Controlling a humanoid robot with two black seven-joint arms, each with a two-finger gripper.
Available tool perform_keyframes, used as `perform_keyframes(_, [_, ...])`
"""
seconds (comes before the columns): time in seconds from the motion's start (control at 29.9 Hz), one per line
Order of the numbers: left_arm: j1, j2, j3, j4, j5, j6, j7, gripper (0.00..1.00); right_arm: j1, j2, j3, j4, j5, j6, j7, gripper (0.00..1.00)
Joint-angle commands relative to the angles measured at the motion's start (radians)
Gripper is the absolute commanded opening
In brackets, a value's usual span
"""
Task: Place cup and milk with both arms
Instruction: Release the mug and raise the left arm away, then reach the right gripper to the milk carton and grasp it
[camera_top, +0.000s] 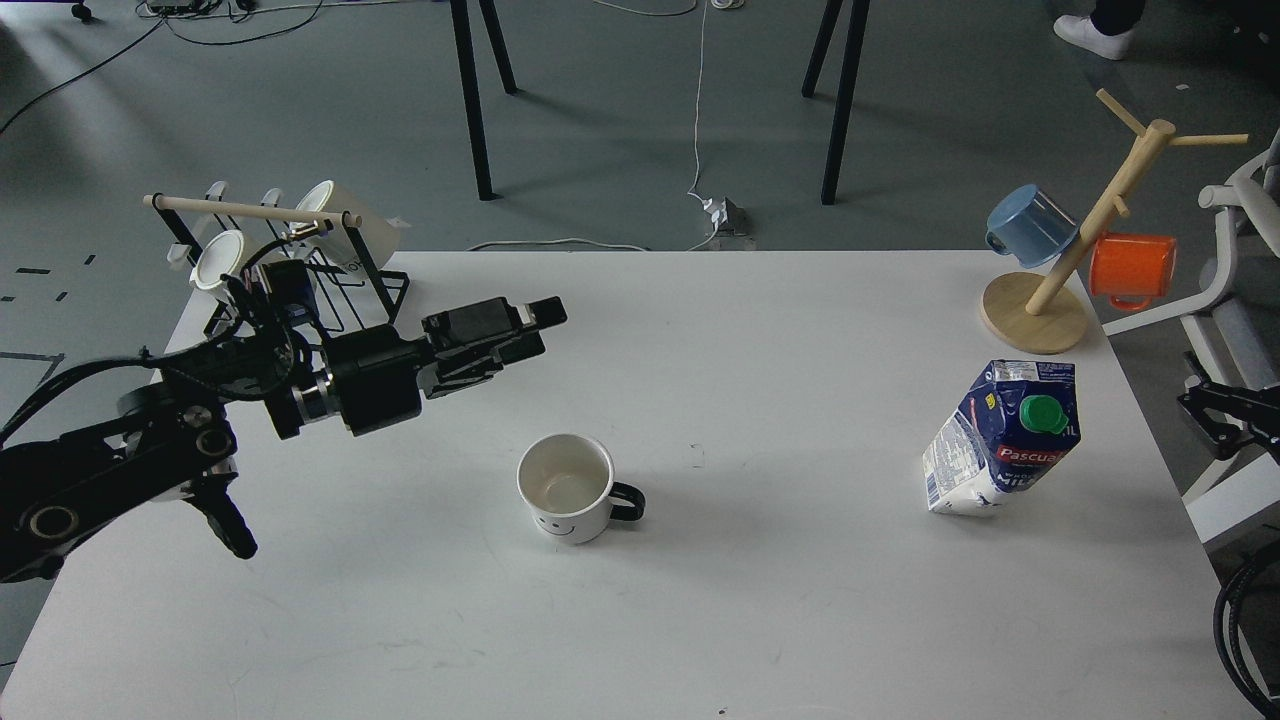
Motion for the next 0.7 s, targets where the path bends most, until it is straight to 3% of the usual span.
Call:
perform_keyframes(0.0, [0.004,0.019,-0.121,0.112,-0.485,-0.034,0.000,0.90,-0.166,-0.064,0.000,0.099,0.139,0.000,-0.008,0.99])
perform_keyframes(0.13, [-0.006,0.018,-0.132,0.235,-0.680,-0.034,0.000,0.92,-0.295,-0.064,-0.005,0.197,0.170,0.000,-0.008,0.99])
perform_keyframes(0.27, [0.004,0.029,-0.133,0.255,-0.685,-0.034,0.000,0.92,-0.360,-0.027,-0.032,0.239,0.153,0.000,-0.008,0.99])
perform_keyframes(0.5, [0.011,0.033,-0.127,0.255,-0.680,-0.034,0.000,0.94,-0.243,0.168,-0.193,0.234,0.057,0.000,-0.005,0.99])
perform_keyframes(0.67, [0.010,0.033,-0.125,0.255,-0.676,-0.034,0.000,0.94,-0.222,0.251,-0.203,0.233,0.017,0.000,-0.005,0.99])
